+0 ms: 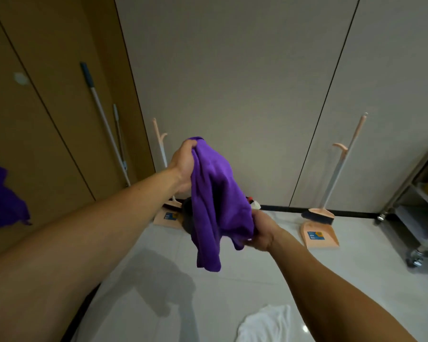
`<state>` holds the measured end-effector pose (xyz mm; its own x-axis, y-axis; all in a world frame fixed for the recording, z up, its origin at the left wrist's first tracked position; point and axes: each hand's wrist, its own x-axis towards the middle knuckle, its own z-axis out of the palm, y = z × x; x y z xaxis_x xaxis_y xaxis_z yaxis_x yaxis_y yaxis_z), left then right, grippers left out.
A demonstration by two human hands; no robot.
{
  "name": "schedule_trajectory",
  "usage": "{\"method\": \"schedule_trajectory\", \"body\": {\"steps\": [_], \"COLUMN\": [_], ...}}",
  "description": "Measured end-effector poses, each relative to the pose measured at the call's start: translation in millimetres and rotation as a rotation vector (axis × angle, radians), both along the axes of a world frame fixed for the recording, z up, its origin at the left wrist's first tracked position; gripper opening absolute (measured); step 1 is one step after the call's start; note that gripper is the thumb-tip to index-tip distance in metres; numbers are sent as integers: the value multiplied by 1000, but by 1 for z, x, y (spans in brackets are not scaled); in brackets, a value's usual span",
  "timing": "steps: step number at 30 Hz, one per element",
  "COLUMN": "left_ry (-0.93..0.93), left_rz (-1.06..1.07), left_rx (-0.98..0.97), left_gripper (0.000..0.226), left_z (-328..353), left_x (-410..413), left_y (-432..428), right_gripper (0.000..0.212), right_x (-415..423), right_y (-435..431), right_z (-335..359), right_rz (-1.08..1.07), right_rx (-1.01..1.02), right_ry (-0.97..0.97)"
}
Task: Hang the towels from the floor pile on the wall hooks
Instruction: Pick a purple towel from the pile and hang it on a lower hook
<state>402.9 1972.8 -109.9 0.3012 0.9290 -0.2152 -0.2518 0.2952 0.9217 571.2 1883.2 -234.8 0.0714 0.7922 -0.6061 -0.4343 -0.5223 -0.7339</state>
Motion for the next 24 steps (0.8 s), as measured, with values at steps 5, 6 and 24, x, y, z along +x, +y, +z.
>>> {"method": "schedule_trajectory", "body": {"steps": [5,6,24], "left_ry": [232,255,361], "left_rz": [311,343,373], "left_rx": [22,14,-268], "left_gripper": [13,17,11], "left_z": [-17,-20,-42], "left_x": [-61,-73,-146], "left_y": [21,24,32], "right_gripper": [9,9,24], "right_x": [29,35,35], "right_y": [20,24,47], "right_z": [38,44,81], "right_rz": [-375,-413,-206], "right_rx": [124,143,233], "right_ry": [-156,-165,-523]}}
